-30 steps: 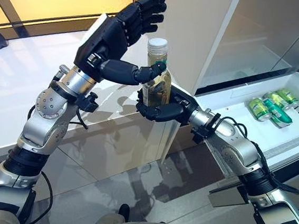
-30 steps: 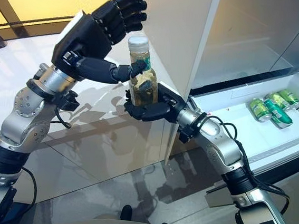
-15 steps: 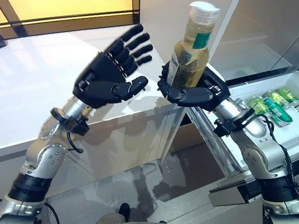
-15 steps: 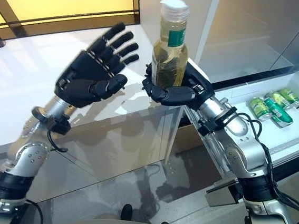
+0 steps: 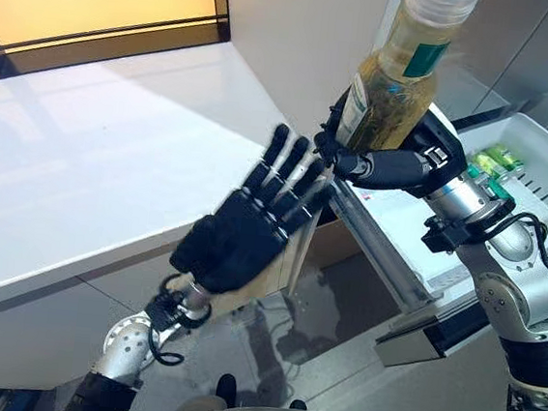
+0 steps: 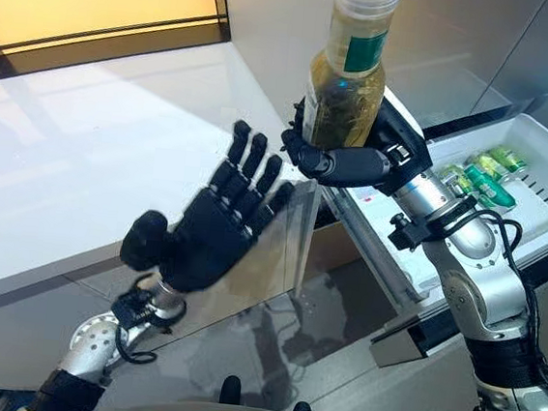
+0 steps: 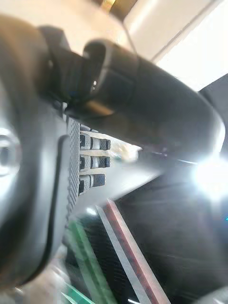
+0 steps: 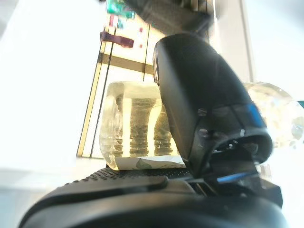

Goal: Put drinks into fridge and close the fridge

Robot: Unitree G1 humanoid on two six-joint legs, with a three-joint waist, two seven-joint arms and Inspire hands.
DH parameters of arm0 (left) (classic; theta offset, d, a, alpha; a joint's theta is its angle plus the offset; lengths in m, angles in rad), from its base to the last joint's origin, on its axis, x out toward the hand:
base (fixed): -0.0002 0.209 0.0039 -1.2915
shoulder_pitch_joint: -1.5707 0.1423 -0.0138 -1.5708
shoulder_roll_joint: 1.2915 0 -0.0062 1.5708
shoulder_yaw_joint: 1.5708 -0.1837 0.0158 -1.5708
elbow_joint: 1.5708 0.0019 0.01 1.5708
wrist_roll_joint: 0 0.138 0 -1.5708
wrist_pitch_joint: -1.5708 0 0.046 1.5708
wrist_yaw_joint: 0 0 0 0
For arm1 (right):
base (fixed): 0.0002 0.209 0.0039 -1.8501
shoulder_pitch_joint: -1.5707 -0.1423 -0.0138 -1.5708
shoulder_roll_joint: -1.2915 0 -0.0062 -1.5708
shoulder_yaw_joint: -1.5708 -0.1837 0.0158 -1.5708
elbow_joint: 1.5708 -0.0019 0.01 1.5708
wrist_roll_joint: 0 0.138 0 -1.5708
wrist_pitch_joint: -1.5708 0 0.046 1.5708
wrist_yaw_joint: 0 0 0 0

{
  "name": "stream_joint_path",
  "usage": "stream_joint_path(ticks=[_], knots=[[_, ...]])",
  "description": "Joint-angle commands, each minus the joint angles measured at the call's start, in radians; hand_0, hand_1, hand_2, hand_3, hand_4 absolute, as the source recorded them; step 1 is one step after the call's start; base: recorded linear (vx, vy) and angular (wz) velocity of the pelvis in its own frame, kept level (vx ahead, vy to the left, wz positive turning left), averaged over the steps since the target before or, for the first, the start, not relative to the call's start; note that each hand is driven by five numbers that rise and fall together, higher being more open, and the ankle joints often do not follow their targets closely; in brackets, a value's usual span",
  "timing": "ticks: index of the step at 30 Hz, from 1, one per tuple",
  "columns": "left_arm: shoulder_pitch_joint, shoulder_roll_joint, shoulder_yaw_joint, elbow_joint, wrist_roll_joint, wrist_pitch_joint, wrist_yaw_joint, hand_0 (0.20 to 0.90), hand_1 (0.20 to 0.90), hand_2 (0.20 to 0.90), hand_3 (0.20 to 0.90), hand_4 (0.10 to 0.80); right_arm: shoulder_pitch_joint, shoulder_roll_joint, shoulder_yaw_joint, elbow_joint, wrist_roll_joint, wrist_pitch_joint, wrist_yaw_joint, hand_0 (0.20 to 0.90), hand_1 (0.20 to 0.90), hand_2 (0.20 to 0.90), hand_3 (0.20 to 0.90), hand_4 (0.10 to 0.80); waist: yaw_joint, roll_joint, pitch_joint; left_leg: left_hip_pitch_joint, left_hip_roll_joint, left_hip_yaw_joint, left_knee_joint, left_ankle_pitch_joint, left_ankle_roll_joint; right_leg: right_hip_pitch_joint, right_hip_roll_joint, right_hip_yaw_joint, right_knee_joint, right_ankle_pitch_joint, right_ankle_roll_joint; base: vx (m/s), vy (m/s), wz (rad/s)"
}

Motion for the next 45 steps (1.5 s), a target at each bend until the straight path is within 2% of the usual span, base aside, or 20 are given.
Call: stream_joint_path(ticks=[1,5,6,7,8,10,15,20,22,24,26,27,30,31,34,38,42,45], knots=[[0.022,-0.01,0.035,0.021,-0.117,0.052,-0.074,0.9,0.9,0.9,0.9,0.8,-0.071,0.0,-0.158,-0.045,0.07,-0.165,-0.004,0.3,0.3,0.3,0.2,0.1,0.004,-0.036,-0.092,0.027,-0.035,-0.017,0.001,-0.118,0.027,-0.064,-0.019,0.027,0.026,0.07,0.055,-0.033,0.001,-0.13],[0.075,-0.041,0.072,0.144,-0.048,0.117,-0.073,0.9,0.9,0.9,0.9,0.8,-0.041,-0.01,-0.194,-0.037,0.086,-0.168,0.026,0.3,0.3,0.3,0.2,0.1,0.006,-0.04,-0.09,0.02,-0.034,-0.011,0.001,-0.113,0.025,-0.07,-0.018,0.027,0.026,0.073,0.057,-0.012,-0.001,-0.03],[0.112,-0.064,0.101,0.25,0.033,0.148,-0.098,0.9,0.9,0.9,0.9,0.8,-0.019,-0.014,-0.215,-0.032,0.105,-0.167,0.045,0.3,0.3,0.3,0.2,0.1,0.008,-0.044,-0.089,0.016,-0.033,-0.007,0.001,-0.111,0.024,-0.072,-0.019,0.025,0.025,0.075,0.059,0.0,0.0,0.0],[0.118,-0.069,0.106,0.271,0.053,0.153,-0.107,0.9,0.9,0.9,0.9,0.8,-0.015,-0.016,-0.218,-0.03,0.11,-0.165,0.048,0.3,0.3,0.3,0.2,0.1,0.008,-0.045,-0.089,0.016,-0.032,-0.006,0.001,-0.111,0.023,-0.073,-0.019,0.025,0.025,0.075,0.06,0.0,0.0,0.0],[0.146,-0.086,0.127,0.374,0.159,0.152,-0.162,0.9,0.9,0.9,0.9,0.8,0.005,-0.025,-0.232,-0.028,0.137,-0.157,0.062,0.3,0.3,0.3,0.2,0.1,0.009,-0.047,-0.089,0.012,-0.033,-0.004,0.001,-0.111,0.024,-0.075,-0.019,0.024,0.022,0.077,0.06,0.0,0.0,0.0],[0.168,-0.099,0.147,0.479,0.257,0.143,-0.214,0.9,0.9,0.9,0.9,0.8,0.028,-0.034,-0.246,-0.023,0.159,-0.149,0.081,0.3,0.3,0.3,0.2,0.1,0.009,-0.048,-0.09,0.008,-0.033,-0.001,0.001,-0.109,0.023,-0.078,-0.02,0.023,0.021,0.079,0.062,0.0,0.0,0.0],[0.187,-0.128,0.223,0.703,0.432,0.094,-0.203,0.9,0.9,0.9,0.9,0.8,0.1,-0.04,-0.286,-0.032,0.217,-0.108,0.135,0.3,0.3,0.3,0.2,0.1,0.003,-0.051,-0.094,0.001,-0.031,0.012,0.001,-0.107,0.023,-0.087,-0.021,0.026,0.021,0.081,0.067,0.0,0.0,0.0],[0.185,-0.137,0.261,0.86,0.519,-0.03,-0.047,0.9,0.9,0.9,0.9,0.8,0.196,-0.04,-0.362,-0.056,0.285,-0.076,0.196,0.3,0.3,0.3,0.2,0.1,-0.015,-0.06,-0.096,-0.007,-0.033,0.023,0.001,-0.108,0.026,-0.101,-0.019,0.042,0.025,0.083,0.072,0.012,0.001,-0.02],[0.178,-0.133,0.259,0.915,0.545,-0.105,0.059,0.9,0.9,0.9,0.9,0.8,0.237,-0.042,-0.397,-0.065,0.296,-0.074,0.213,0.3,0.3,0.3,0.2,0.1,-0.028,-0.063,-0.097,-0.002,-0.031,0.03,0.001,-0.118,0.025,-0.099,-0.016,0.048,0.024,0.077,0.076,0.057,0.007,-0.12],[0.16,-0.113,0.239,0.942,0.587,-0.219,0.198,0.9,0.9,0.9,0.9,0.8,0.265,-0.045,-0.432,-0.074,0.314,-0.063,0.22,0.3,0.3,0.3,0.2,0.1,-0.04,-0.065,-0.1,-0.004,-0.029,0.042,0.001,-0.118,0.025,-0.108,-0.014,0.057,0.03,0.077,0.077,0.018,0.014,-0.16],[0.142,-0.094,0.229,0.977,0.669,-0.295,0.257,0.9,0.9,0.9,0.9,0.8,0.279,-0.05,-0.451,-0.075,0.324,-0.059,0.213,0.3,0.3,0.3,0.2,0.1,-0.048,-0.067,-0.101,-0.005,-0.029,0.05,0.001,-0.117,0.026,-0.113,-0.013,0.06,0.035,0.076,0.079,0.003,0.014,-0.12],[0.126,-0.082,0.22,1.029,0.76,-0.399,0.311,0.9,0.9,0.9,0.9,0.8,0.295,-0.047,-0.469,-0.074,0.326,-0.06,0.218,0.3,0.3,0.3,0.2,0.1,-0.053,-0.068,-0.101,-0.008,-0.029,0.055,0.001,-0.116,0.028,-0.12,-0.011,0.064,0.039,0.075,0.079,-0.005,0.007,-0.1],[0.104,-0.071,0.21,1.116,0.888,-0.518,0.384,0.9,0.9,0.9,0.9,0.8,0.329,-0.031,-0.501,-0.071,0.312,-0.066,0.207,0.3,0.3,0.3,0.2,0.1,-0.067,-0.071,-0.101,-0.01,-0.027,0.065,0.001,-0.114,0.029,-0.128,-0.005,0.072,0.043,0.075,0.078,-0.004,0.004,-0.13],[0.095,-0.074,0.219,1.161,0.928,-0.563,0.442,0.9,0.9,0.9,0.9,0.8,0.351,-0.013,-0.518,-0.063,0.283,-0.084,0.204,0.3,0.3,0.3,0.2,0.1,-0.076,-0.073,-0.101,-0.01,-0.024,0.073,0.001,-0.116,0.029,-0.131,-0.003,0.077,0.046,0.072,0.079,0.006,0.004,-0.12],[0.086,-0.087,0.249,1.219,0.984,-0.613,0.52,0.9,0.9,0.9,0.9,0.8,0.414,0.029,-0.554,-0.045,0.223,-0.14,0.213,0.3,0.3,0.3,0.2,0.1,-0.093,-0.08,-0.104,-0.01,-0.022,0.087,0.001,-0.118,0.027,-0.136,0.001,0.087,0.048,0.071,0.081,0.018,-0.008,-0.14],[0.095,-0.094,0.243,1.255,1.074,-0.693,0.584,0.9,0.9,0.9,0.9,0.8,0.47,0.044,-0.585,-0.012,0.181,-0.221,0.233,0.3,0.3,0.3,0.2,0.1,-0.106,-0.086,-0.101,-0.01,-0.02,0.102,0.001,-0.12,0.028,-0.144,0.006,0.097,0.052,0.071,0.082,0.011,-0.01,-0.12],[0.085,-0.084,0.218,1.29,1.125,-0.721,0.646,0.9,0.9,0.9,0.9,0.8,0.438,-0.002,-0.572,0.03,0.079,-0.27,0.176,0.3,0.3,0.3,0.2,0.1,-0.1,-0.091,-0.098,-0.008,-0.021,0.104,0.001,-0.122,0.026,-0.142,0.008,0.097,0.047,0.073,0.082,0.022,-0.016,-0.12],[0.066,-0.072,0.21,1.322,1.123,-0.713,0.693,0.9,0.9,0.9,0.9,0.8,0.357,-0.068,-0.518,0.05,-0.012,-0.245,0.092,0.3,0.3,0.3,0.2,0.1,-0.084,-0.097,-0.096,-0.008,-0.022,0.097,0.001,-0.121,0.024,-0.134,0.009,0.092,0.038,0.076,0.081,0.038,-0.022,-0.08]])
